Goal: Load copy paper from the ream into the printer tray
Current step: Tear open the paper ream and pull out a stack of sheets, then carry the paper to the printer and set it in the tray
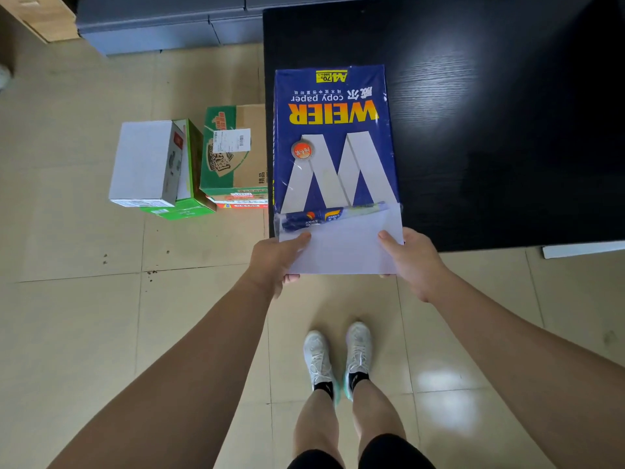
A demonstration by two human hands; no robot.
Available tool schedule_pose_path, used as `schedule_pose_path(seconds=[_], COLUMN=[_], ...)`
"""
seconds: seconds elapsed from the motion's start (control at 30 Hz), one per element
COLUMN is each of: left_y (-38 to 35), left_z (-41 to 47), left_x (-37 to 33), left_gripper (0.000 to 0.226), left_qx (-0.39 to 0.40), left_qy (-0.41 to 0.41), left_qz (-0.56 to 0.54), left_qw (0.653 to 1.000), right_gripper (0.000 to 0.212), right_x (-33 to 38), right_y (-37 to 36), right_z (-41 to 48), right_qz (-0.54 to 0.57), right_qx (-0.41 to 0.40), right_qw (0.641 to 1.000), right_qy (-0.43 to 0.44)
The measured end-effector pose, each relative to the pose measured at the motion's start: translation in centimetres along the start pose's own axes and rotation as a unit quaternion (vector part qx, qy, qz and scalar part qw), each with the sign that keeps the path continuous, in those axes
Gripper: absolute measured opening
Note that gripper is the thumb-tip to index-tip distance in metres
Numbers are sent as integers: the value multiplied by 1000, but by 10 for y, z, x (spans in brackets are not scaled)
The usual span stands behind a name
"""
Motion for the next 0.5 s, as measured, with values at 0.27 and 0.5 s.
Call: schedule_pose_path(seconds=[0.27, 0.5], left_y=[-3, -2], left_z=[-14, -54], left_x=[14, 44], left_gripper=[33, 29], left_qx=[70, 97], left_qy=[-44, -56], left_qz=[-21, -34], left_qw=[996, 993], right_gripper=[19, 19], right_x=[-6, -31], right_y=[4, 3], right_z=[-14, -51], right_qz=[4, 29], right_qx=[-11, -29], right_qw=[1000, 999], right_qy=[-4, -14])
Point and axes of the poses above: each hand's wrist, its own z-axis towards the middle knuckle, its own y-axis out of the back of the hand, x = y × z, the point moved 5 cm from there along z, towards the middle knuckle, and after that the axes turned 5 degrees about x, right-handed, at the moved point
